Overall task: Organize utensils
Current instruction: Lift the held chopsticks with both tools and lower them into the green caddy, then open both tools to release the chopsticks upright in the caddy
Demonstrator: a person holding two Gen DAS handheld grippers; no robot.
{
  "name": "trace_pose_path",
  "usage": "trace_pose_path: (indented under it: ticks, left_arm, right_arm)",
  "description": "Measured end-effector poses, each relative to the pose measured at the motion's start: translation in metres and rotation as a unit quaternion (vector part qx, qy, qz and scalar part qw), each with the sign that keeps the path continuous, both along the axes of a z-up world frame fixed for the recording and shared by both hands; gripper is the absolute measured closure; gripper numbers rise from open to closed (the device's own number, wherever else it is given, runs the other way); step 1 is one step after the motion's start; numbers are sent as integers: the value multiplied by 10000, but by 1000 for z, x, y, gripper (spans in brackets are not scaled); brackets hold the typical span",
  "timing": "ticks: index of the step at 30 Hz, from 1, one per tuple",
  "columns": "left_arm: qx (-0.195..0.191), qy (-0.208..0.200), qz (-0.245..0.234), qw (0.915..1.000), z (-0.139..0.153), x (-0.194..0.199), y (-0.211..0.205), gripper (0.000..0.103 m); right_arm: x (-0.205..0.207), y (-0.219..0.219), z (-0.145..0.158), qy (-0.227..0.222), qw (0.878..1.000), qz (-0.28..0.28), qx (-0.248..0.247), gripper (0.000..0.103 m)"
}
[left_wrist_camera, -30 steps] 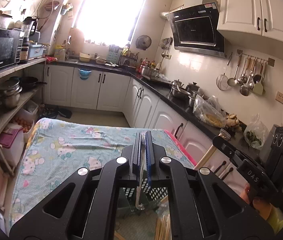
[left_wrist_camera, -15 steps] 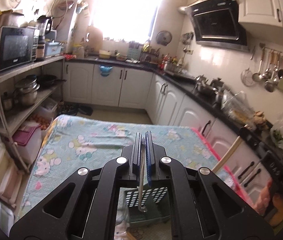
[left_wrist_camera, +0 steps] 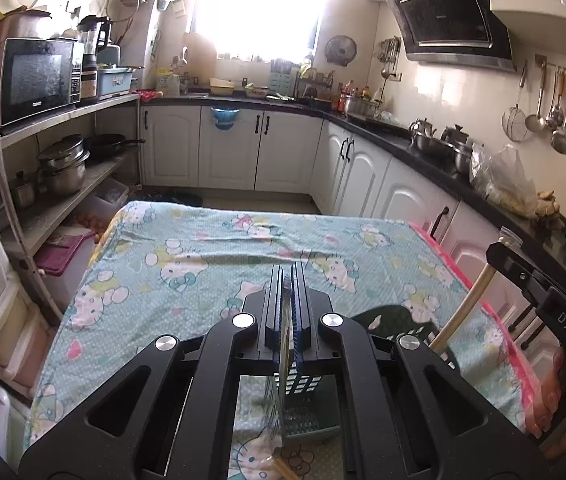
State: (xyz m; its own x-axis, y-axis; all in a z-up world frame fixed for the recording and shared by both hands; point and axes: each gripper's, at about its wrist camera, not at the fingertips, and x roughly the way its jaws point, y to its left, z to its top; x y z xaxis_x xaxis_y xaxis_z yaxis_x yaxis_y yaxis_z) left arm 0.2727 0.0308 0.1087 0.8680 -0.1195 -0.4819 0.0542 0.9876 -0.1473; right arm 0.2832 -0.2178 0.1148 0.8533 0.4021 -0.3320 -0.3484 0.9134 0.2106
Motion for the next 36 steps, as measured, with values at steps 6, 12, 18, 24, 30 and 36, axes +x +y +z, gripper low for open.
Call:
trace_pose_path:
  ticks: [6,12,18,24,30,36]
  left_arm:
    - [122,-90,74,9999,-3,-2,-3,101]
    - [192,-128,165,9996,-4,-4,-3,101]
    - [37,-55,293,9995,-6,-5,8,101]
    - [-72,0,394,9992,-9,-9,17,94]
    - [-157,-20,446,9989,-7,-18,24,80]
    - [-230,-73,464,9986,-4,-31,27,64]
  right_arm:
    - [2,2,-14,169,9999,-36,-12,97]
    - [0,-3,-19,229,9996,-157,-61,88]
    - [-8,-11,-19,189,9994,-289,-91,70]
    - [-20,-10,-17,108,9988,-314,-351,59]
    - [-33,-8,-15,17,9978,-367,-556,53]
    - [-45,-9,-14,-8,9973,-413,-613,47]
